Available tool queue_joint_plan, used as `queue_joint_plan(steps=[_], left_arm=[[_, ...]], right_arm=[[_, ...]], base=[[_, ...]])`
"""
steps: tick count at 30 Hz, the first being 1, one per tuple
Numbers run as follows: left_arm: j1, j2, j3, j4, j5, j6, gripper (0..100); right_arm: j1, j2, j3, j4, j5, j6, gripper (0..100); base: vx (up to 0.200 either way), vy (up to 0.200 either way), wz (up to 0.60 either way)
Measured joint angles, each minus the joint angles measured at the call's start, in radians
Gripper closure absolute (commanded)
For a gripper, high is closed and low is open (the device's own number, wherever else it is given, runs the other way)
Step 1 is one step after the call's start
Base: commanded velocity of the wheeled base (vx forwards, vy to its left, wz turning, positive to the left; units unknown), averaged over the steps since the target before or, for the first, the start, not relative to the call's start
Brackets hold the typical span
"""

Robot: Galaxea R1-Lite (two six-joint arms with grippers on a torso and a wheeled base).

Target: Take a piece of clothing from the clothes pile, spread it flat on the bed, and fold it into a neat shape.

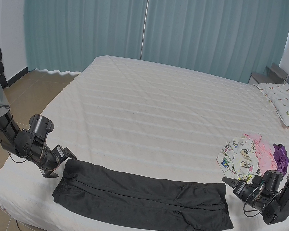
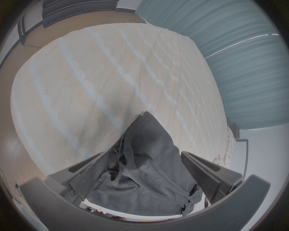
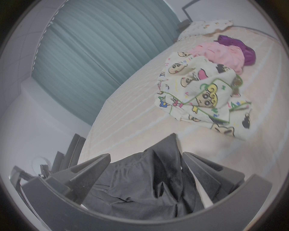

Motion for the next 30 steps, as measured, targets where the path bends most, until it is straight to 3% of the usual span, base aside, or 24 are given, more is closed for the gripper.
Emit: queue_joint_plan(steps=[4, 5, 16, 23, 30], left_arm=[[-0.004, 0.004, 0.0, 0.0, 0.005, 0.0, 0], [-0.009, 0.006, 0.0, 0.0, 0.008, 0.0, 100], [-0.06, 0.053, -0.012, 0.0, 0.127, 0.005, 100], [-0.065, 0.065, -0.01, 0.0, 0.136, 0.024, 100], [-0.048, 0.034, -0.003, -0.001, 0.137, 0.016, 100]], right_arm=[[0.0, -0.024, 0.049, -0.004, -0.006, 0.096, 0], [0.0, -0.033, 0.065, -0.004, -0.009, 0.117, 0], [0.07, -0.088, 0.173, -0.005, -0.127, 0.169, 0], [0.127, -0.097, 0.201, -0.005, -0.213, 0.184, 0], [0.174, -0.126, 0.234, 0.006, -0.231, 0.255, 0]], base=[[0.0, 0.0, 0.0], [0.0, 0.0, 0.0], [0.0, 0.0, 0.0], [0.0, 0.0, 0.0], [0.0, 0.0, 0.0]])
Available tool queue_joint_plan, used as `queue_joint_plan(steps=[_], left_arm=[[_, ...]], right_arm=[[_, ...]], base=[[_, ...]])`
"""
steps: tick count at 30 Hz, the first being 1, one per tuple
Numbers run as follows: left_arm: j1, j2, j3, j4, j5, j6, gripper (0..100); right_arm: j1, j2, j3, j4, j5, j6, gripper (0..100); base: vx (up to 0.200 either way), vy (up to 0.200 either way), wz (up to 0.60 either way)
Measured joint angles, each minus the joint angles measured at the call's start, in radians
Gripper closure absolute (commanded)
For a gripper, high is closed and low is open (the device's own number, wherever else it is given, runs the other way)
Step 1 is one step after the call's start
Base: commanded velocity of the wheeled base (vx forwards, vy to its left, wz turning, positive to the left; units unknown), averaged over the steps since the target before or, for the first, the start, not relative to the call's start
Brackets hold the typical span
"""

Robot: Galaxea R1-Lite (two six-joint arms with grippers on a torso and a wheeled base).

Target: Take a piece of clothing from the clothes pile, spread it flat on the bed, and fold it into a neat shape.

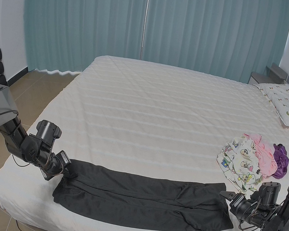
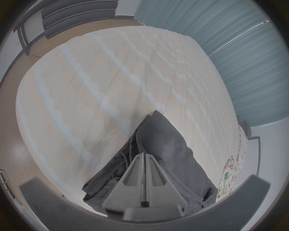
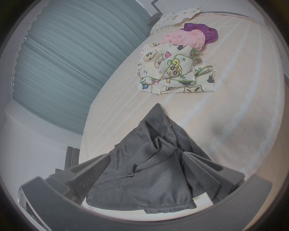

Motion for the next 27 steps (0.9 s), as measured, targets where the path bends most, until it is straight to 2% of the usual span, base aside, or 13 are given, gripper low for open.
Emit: queue_joint_plan(steps=[8, 12, 19, 27], left_arm=[[0.02, -0.065, 0.008, -0.001, -0.003, -0.005, 100], [0.029, -0.09, 0.01, -0.002, -0.004, -0.006, 100], [0.046, -0.128, 0.01, -0.002, -0.01, -0.006, 100], [0.05, -0.145, 0.015, -0.002, -0.01, -0.006, 100]], right_arm=[[0.026, 0.01, 0.013, 0.004, -0.06, 0.063, 0], [0.032, 0.036, -0.004, 0.006, -0.07, 0.089, 0], [0.044, 0.081, -0.056, 0.015, -0.091, 0.095, 0], [0.056, 0.11, -0.178, 0.165, -0.12, 0.094, 0]], base=[[0.0, 0.0, 0.0], [0.0, 0.0, 0.0], [0.0, 0.0, 0.0], [0.0, 0.0, 0.0]])
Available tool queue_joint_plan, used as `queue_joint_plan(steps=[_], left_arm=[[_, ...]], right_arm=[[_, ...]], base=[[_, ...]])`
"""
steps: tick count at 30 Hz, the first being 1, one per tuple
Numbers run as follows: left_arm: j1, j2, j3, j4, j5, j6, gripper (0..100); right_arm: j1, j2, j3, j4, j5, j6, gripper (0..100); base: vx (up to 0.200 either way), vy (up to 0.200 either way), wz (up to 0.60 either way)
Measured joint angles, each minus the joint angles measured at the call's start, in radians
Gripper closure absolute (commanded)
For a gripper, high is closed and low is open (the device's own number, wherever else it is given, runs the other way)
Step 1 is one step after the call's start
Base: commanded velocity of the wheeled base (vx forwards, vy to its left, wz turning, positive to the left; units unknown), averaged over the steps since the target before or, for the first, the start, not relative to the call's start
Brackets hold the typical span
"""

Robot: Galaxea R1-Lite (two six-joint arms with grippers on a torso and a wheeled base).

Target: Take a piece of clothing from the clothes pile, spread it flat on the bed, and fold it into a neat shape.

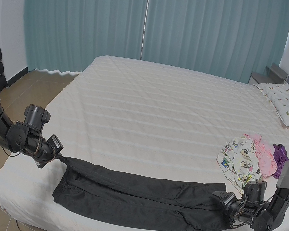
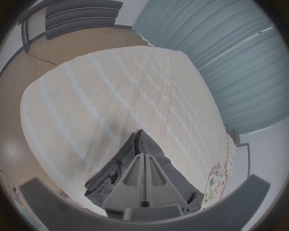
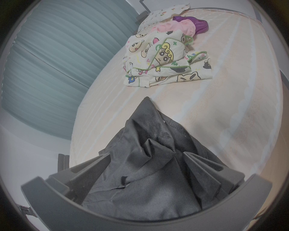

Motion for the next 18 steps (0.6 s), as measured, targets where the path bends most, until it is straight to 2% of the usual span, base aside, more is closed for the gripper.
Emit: queue_joint_plan(steps=[1, 9, 18], left_arm=[[0.001, -0.001, 0.0, 0.0, 0.0, 0.0, 100], [-0.001, -0.006, 0.002, 0.0, -0.002, 0.0, 100], [-0.001, -0.007, 0.003, 0.0, -0.002, -0.001, 100]], right_arm=[[0.001, 0.001, -0.014, 0.019, -0.002, 0.0, 100], [0.007, 0.005, -0.062, 0.047, -0.049, 0.001, 100], [0.004, -0.019, -0.055, 0.044, -0.06, 0.001, 100]], base=[[0.0, 0.0, 0.0], [0.0, 0.0, 0.0], [0.0, 0.0, 0.0]])
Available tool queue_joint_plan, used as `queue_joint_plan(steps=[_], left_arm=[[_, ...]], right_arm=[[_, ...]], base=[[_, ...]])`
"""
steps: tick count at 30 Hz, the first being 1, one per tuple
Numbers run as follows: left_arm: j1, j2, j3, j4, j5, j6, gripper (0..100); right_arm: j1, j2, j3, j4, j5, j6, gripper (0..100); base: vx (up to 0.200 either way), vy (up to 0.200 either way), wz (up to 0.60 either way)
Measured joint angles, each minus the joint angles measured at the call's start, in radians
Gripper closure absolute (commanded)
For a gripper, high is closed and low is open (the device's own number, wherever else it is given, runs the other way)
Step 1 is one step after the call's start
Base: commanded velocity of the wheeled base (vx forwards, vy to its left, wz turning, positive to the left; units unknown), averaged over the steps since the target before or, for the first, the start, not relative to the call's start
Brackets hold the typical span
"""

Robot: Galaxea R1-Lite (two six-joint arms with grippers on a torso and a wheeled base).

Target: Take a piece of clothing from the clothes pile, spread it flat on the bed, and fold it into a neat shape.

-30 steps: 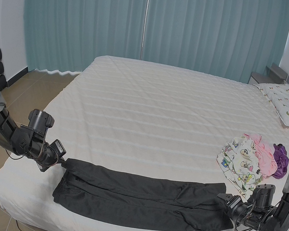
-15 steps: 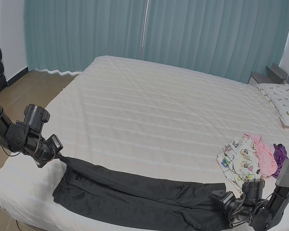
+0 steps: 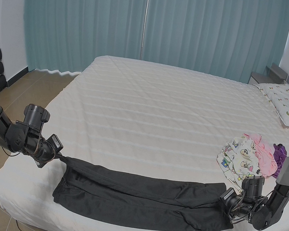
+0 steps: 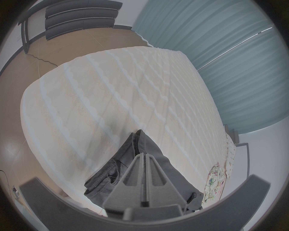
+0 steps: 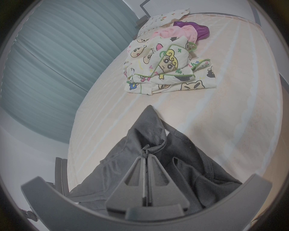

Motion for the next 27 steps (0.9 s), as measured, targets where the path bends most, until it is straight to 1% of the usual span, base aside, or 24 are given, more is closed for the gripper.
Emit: queue_joint_plan(steps=[6, 13, 17, 22, 27], left_arm=[[0.0, -0.01, 0.0, -0.016, 0.0, -0.008, 100], [0.009, -0.019, -0.029, -0.124, 0.009, -0.029, 100], [0.03, -0.026, -0.042, -0.175, 0.006, -0.059, 100], [0.039, -0.016, -0.024, -0.187, 0.0, -0.074, 100], [0.041, 0.031, 0.002, -0.185, 0.001, -0.047, 100]], right_arm=[[-0.017, -0.051, -0.021, -0.007, 0.001, -0.001, 100], [-0.04, -0.089, -0.107, -0.01, 0.002, -0.001, 100], [-0.045, -0.099, -0.136, -0.046, 0.002, 0.002, 100], [-0.046, -0.098, -0.103, -0.067, 0.002, -0.001, 100], [-0.045, -0.075, -0.044, -0.072, 0.005, -0.004, 100]], base=[[0.0, 0.0, 0.0], [0.0, 0.0, 0.0], [0.0, 0.0, 0.0], [0.0, 0.0, 0.0], [0.0, 0.0, 0.0]])
